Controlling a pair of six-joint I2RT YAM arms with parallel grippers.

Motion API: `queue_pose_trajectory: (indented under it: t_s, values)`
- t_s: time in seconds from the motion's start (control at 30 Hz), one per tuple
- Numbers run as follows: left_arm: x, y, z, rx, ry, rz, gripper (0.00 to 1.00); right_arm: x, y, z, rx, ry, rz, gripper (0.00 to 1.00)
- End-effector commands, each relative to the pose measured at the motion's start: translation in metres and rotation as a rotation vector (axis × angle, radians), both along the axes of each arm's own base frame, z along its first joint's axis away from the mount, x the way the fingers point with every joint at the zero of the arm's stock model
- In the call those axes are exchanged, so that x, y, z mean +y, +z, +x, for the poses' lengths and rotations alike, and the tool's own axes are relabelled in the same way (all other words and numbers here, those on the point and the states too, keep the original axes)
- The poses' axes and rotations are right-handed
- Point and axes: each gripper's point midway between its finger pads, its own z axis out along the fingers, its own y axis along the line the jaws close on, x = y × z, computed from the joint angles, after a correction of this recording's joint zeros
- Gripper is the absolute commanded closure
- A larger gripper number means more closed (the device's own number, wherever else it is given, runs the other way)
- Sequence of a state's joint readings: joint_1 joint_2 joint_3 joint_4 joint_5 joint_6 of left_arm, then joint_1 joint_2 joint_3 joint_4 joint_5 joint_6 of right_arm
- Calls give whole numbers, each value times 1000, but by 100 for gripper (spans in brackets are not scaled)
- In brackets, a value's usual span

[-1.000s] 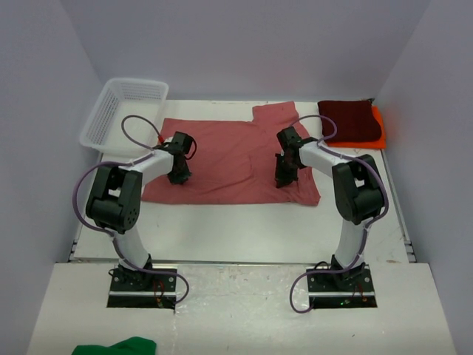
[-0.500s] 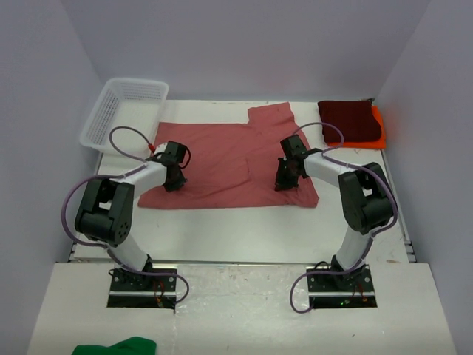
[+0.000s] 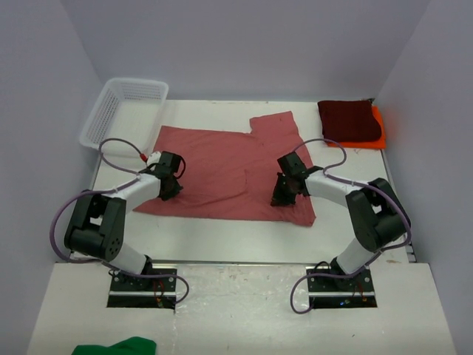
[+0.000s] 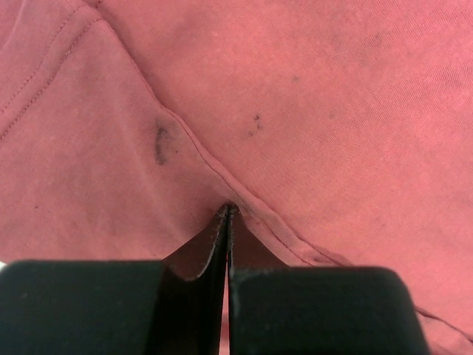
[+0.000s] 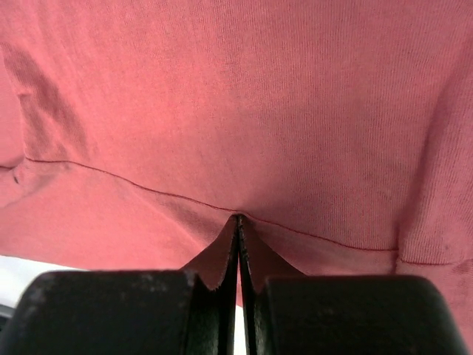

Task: Fold and stack the t-shirts
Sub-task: Grap the side of the flattened tshirt furthest away from the robot with both arms

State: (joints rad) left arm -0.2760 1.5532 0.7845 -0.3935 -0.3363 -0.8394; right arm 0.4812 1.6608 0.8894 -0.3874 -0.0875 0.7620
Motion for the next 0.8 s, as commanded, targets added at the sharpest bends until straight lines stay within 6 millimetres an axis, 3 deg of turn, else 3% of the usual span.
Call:
queue_pose_trajectory:
  t_s: [0.0,0.2,0.4,0.77]
  values:
    - [21,-41,-98,329,33,34,100,-25,-37,-55,170,-56,-123,100]
    - [20,-37,-129,352,78,2,100,-24,-43,-74,189,-101,-140,100]
    - [7,-25,-127,278,-5,-31,100,-15,-46,-95,210,-88,-157,100]
    - [11,-21,-125,275,7,27,100,-21,-59,-122,219,-98,-279,100]
